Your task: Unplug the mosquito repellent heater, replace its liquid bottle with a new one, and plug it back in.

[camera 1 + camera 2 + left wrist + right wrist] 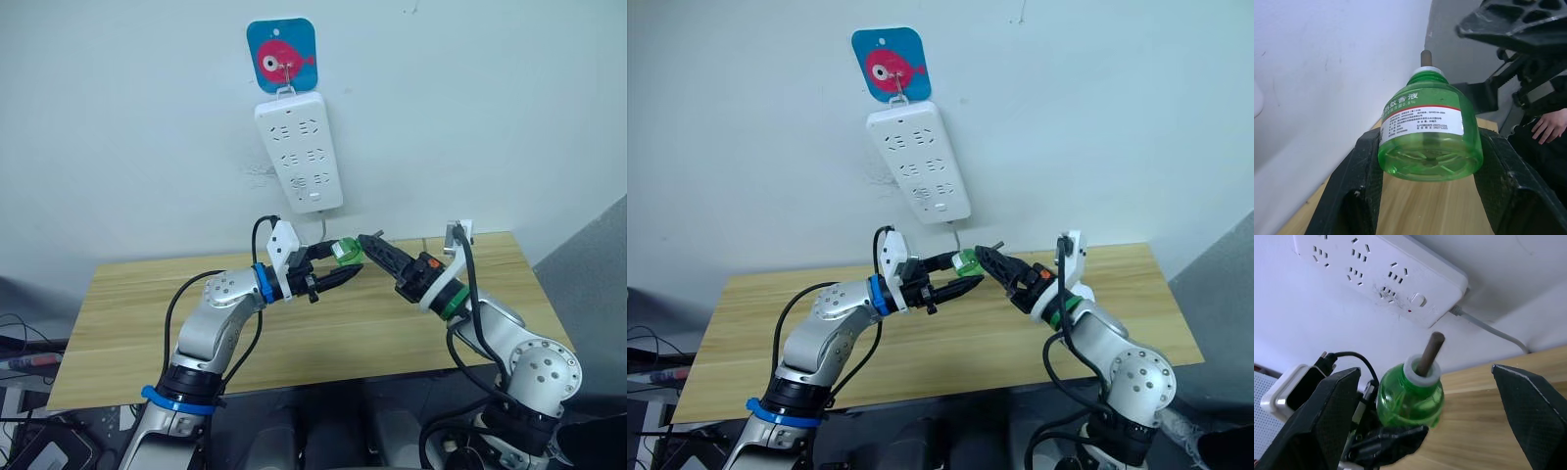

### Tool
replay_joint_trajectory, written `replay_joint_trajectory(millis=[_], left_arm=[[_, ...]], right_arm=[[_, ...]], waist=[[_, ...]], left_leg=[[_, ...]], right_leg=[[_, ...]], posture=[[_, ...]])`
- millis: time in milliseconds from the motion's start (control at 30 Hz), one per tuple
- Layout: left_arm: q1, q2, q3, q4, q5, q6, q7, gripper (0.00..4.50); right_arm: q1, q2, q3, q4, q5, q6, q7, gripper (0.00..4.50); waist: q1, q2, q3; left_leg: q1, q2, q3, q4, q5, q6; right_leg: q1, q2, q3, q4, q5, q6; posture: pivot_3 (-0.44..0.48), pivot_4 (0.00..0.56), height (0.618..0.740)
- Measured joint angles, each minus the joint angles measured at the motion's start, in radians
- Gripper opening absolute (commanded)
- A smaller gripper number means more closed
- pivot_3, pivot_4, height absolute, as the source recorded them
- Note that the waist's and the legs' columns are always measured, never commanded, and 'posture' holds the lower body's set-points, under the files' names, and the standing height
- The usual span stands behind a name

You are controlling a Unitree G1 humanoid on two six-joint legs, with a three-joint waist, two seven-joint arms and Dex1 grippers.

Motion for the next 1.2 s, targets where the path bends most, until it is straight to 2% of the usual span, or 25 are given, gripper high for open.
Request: replay_joint_trajectory(millis=[100,133,167,433,467,667,733,867,900,967,1033,1133,1200], left_arm=[[0.000,-0.002,-0.003,0.000,0.000,0.000,0.001,2.25],[0.000,-0.002,-0.004,0.000,0.000,0.000,0.001,2.25],[0.000,-0.002,-0.004,0.000,0.000,0.001,0.002,2.25],[0.003,-0.010,-0.006,-0.007,-0.002,0.002,0.019,2.25],[0.003,-0.011,-0.006,-0.007,-0.002,0.002,0.019,2.25],[0.015,-0.010,-0.011,-0.014,-0.001,-0.007,0.019,2.25],[0.015,-0.003,-0.013,-0.015,0.001,-0.017,0.016,2.99],[0.017,0.072,-0.042,-0.005,0.081,-0.080,-0.013,4.08],[0.024,0.100,-0.043,-0.002,0.100,-0.095,-0.025,4.13],[0.054,0.184,-0.044,0.003,0.139,-0.126,-0.059,4.13],[0.079,0.225,-0.041,0.008,0.159,-0.141,-0.073,4.13],[0.106,0.242,-0.040,-0.025,0.157,-0.109,-0.075,4.13],[0.117,0.244,-0.038,-0.080,0.142,-0.067,-0.068,4.13]], right_arm=[[-0.009,0.000,0.041,0.023,0.007,-0.050,-0.018,4.50],[-0.010,0.000,0.051,0.030,0.011,-0.064,-0.021,4.13],[-0.010,-0.001,0.059,0.037,0.013,-0.075,-0.024,3.98],[0.025,-0.025,0.116,0.069,0.055,-0.149,-0.057,1.10],[0.029,-0.027,0.120,0.070,0.066,-0.157,-0.058,0.84],[0.043,-0.045,0.142,0.077,0.098,-0.188,-0.077,0.83],[0.043,-0.059,0.148,0.078,0.114,-0.192,-0.081,0.83],[0.039,-0.123,0.173,0.084,0.118,-0.206,-0.075,0.83],[0.033,-0.146,0.180,0.093,0.104,-0.221,-0.064,0.83],[0.001,-0.232,0.189,0.133,0.012,-0.280,-0.027,0.83],[-0.011,-0.303,0.215,0.171,-0.094,-0.349,0.012,0.83],[-0.040,-0.402,0.361,0.327,-0.380,-0.558,0.083,0.83],[-0.046,-0.417,0.437,0.458,-0.535,-0.698,0.119,0.83]], waist=[[0.000,0.000,0.000],[0.000,0.000,0.000],[0.000,0.000,0.000],[0.000,0.000,0.000],[0.000,0.000,0.000],[0.000,0.000,0.000],[0.001,0.000,0.000],[0.001,0.000,0.000],[0.001,0.000,0.000],[0.000,0.000,0.000],[0.002,0.000,0.000],[0.006,0.000,0.001],[0.009,0.000,0.001]], left_leg=[[0.000,0.000,0.000,0.000,0.000,0.000],[0.000,0.000,0.000,0.000,0.000,0.000],[0.000,0.000,0.000,0.000,0.000,0.000],[0.000,0.000,0.000,0.000,0.000,0.000],[0.000,0.000,0.000,0.000,0.000,0.000],[0.000,0.000,0.000,0.000,0.000,0.000],[0.000,0.000,0.000,0.000,0.000,0.000],[0.000,0.000,0.000,0.000,0.000,0.000],[0.000,0.000,0.000,0.000,0.000,0.000],[0.000,0.000,0.001,0.000,0.000,0.000],[0.000,0.000,0.001,0.000,0.000,0.000],[0.000,0.000,0.000,-0.001,0.000,0.000],[0.000,0.000,0.000,-0.001,0.000,0.000]], right_leg=[[0.000,0.000,0.000,0.000,0.000,0.000],[0.000,0.000,0.000,0.000,0.000,0.000],[0.000,0.000,0.000,0.000,0.000,0.000],[0.000,0.000,0.000,0.000,0.000,0.000],[0.000,0.000,0.000,0.000,0.000,0.000],[0.000,0.000,0.000,0.000,0.000,0.000],[0.000,0.000,0.000,0.000,0.000,0.000],[0.000,0.000,0.000,0.000,0.000,0.000],[0.000,0.000,0.000,0.000,0.000,0.000],[0.000,0.000,0.001,0.000,0.000,0.000],[0.000,0.000,0.000,-0.001,0.000,0.000],[0.000,0.000,0.000,-0.001,0.000,0.000],[0.000,0.000,0.000,-0.001,0.000,0.000]], posture=[[-0.209,0.202,0.740],[-0.209,0.202,0.740],[-0.206,0.202,0.740],[-0.203,0.202,0.740],[-0.202,0.202,0.740],[-0.200,0.202,0.740],[-0.194,0.204,0.740],[-0.181,0.212,0.740],[-0.176,0.215,0.740],[-0.170,0.217,0.740],[-0.147,0.224,0.740],[-0.123,0.228,0.740],[-0.105,0.234,0.740]])
